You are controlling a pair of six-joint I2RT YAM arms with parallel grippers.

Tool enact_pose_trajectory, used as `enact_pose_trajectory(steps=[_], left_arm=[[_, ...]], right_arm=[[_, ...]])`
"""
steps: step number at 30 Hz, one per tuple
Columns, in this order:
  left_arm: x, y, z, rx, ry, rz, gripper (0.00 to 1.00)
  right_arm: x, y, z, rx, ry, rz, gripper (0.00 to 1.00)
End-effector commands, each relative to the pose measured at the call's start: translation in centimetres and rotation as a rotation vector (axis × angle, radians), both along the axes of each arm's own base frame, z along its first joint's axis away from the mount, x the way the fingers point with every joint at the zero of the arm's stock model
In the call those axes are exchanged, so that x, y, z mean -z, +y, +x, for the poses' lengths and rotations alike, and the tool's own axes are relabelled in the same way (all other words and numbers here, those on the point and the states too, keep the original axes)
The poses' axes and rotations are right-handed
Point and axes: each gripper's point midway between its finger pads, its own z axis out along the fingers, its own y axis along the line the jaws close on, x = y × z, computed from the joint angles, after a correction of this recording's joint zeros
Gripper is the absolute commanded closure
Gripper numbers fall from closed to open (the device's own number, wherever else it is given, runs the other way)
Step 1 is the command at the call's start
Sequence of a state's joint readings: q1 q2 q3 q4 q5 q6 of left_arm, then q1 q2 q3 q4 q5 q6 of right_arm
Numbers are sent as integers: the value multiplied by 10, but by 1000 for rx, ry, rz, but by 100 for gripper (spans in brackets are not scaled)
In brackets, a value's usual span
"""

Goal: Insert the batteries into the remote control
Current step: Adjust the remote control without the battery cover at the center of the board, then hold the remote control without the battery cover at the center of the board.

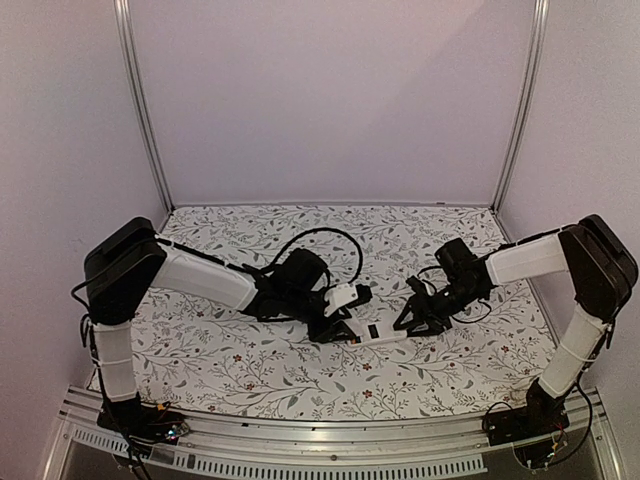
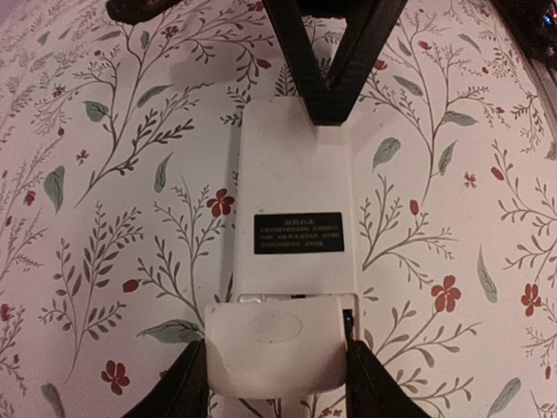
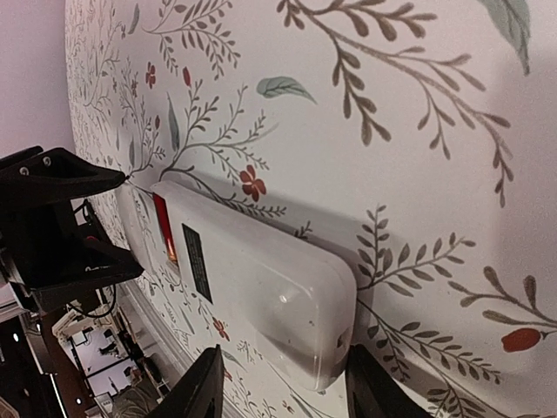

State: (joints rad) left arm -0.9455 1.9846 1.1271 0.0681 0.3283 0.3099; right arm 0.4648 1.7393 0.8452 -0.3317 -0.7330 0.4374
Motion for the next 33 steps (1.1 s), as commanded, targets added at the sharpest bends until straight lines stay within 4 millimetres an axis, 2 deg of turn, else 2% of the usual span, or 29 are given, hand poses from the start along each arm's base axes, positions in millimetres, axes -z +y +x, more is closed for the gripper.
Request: enact_pose_trajectory(steps=[1,6,11,16,19,22,29,33], left_arm=[[9,-5,-10,39,25,18,60],[14,-5,-10,51,21,36,60],[17,-5,-13,78,22,43,60],[19,-7,-8,73,11,54,60],[22,-6,-7,66,9,62,60],[28,0,-11,72,29,93,60],[33,2,-17,100,46,112,59],[35,3,-18,105,53,118,59]], right_arm=[[-6,1,-11,-9,15,22,53],[-6,1,-11,-13,15,18,52],[-14,0,-8,-12,-16,11,52],[-22,-1,-5,-9,-34,5,44],[-27,0,-3,-12,-53,5,43],[-37,3,1,-16,-77,29,48],[-62,16,16,-19,-136,105,70],[-72,24,18,-22,-151,131,72]])
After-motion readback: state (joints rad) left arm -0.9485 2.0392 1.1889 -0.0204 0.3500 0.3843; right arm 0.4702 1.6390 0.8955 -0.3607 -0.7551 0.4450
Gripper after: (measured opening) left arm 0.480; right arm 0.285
